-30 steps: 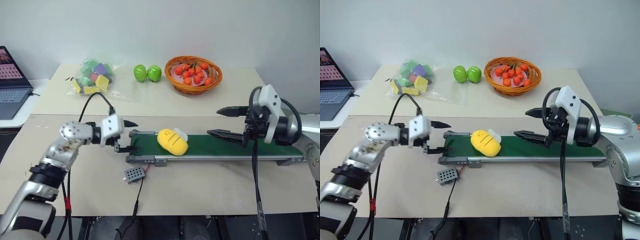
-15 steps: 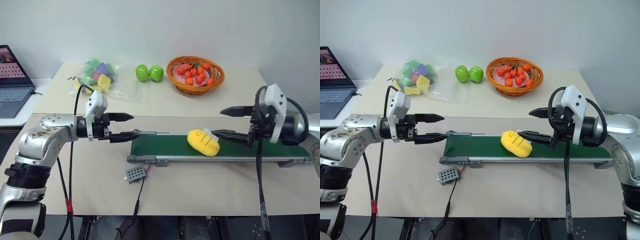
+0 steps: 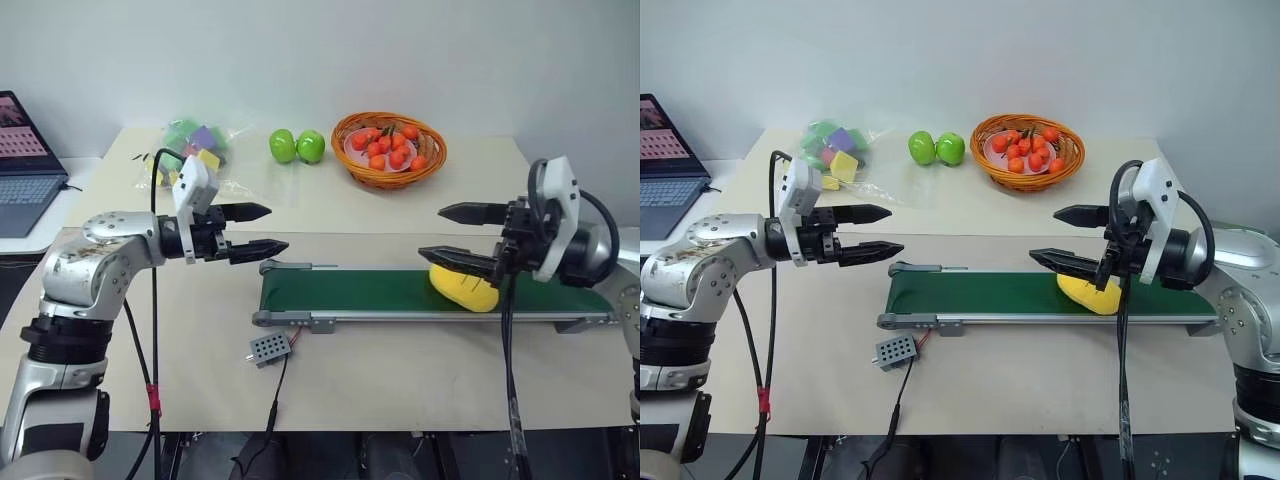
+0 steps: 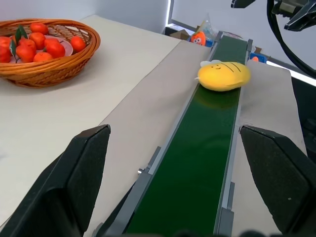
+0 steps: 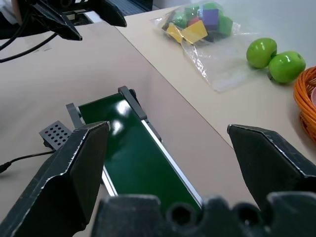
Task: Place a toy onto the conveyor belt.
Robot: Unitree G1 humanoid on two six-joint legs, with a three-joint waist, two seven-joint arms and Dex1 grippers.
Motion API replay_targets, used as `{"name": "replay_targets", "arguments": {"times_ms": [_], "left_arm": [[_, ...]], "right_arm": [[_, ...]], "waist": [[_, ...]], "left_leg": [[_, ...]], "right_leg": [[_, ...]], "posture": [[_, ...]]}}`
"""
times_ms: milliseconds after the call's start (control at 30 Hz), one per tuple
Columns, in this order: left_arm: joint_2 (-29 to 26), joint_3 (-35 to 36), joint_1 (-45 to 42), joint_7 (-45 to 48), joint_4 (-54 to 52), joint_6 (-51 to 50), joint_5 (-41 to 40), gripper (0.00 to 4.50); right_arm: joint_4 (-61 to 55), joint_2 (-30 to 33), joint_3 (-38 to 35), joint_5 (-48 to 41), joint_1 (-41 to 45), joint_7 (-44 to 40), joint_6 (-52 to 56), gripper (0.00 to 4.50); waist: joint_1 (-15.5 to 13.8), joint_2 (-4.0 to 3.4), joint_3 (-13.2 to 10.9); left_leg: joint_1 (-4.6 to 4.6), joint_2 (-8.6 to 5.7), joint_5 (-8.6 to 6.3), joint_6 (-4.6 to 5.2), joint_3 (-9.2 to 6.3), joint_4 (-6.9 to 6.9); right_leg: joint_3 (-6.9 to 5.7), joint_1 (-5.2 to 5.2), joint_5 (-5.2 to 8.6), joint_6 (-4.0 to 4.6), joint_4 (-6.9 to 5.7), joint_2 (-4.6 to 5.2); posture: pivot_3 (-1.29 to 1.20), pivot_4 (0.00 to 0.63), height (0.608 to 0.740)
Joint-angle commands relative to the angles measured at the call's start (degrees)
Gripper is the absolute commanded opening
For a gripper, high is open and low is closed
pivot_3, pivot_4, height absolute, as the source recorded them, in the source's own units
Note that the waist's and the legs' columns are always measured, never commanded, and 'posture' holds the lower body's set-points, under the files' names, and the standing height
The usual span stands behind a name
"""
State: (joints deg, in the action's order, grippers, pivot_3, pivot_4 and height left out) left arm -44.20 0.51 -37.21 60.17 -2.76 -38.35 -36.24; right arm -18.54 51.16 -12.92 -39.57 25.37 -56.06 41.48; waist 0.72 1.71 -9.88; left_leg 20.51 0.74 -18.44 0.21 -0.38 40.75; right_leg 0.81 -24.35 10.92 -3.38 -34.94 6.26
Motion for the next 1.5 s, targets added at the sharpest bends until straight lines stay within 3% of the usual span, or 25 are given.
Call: {"name": "replay_targets", "arguments": {"times_ms": [33,800,1500], "left_arm": [[0.22,1.89,-1.42,-0.62,-2.62,-1.18,-0.97,4.47],[3.27,3.15,-4.13,-6.70,-3.51,-0.96,0.11,4.47],[4.36,2.28,-5.41,-6.83,-3.64,-0.77,1.13,4.47]], "right_arm": [[-0.45,-0.10,-0.87,-0.64,1.48,0.37,-1.03,4.50],[2.25,-1.19,1.02,3.00,2.81,0.41,-4.62,4.50],[3.14,-1.61,1.59,4.19,3.05,0.56,-6.09,4.50]], "waist": [[0.01,0.00,0.00],[-0.01,0.00,0.00],[0.01,0.00,0.00]], "left_leg": [[0.00,0.00,0.00,0.00,0.00,0.00],[0.01,0.00,0.00,0.00,0.00,0.00],[0.00,-0.01,0.01,-0.01,0.00,0.00]], "right_leg": [[0.00,0.00,0.00,0.00,0.00,0.00],[0.00,0.00,0.00,0.00,0.01,0.00],[0.00,0.00,0.00,0.00,0.01,0.00]], "posture": [[0.00,0.150,0.738],[0.00,0.150,0.738],[0.00,0.150,0.738]]}}
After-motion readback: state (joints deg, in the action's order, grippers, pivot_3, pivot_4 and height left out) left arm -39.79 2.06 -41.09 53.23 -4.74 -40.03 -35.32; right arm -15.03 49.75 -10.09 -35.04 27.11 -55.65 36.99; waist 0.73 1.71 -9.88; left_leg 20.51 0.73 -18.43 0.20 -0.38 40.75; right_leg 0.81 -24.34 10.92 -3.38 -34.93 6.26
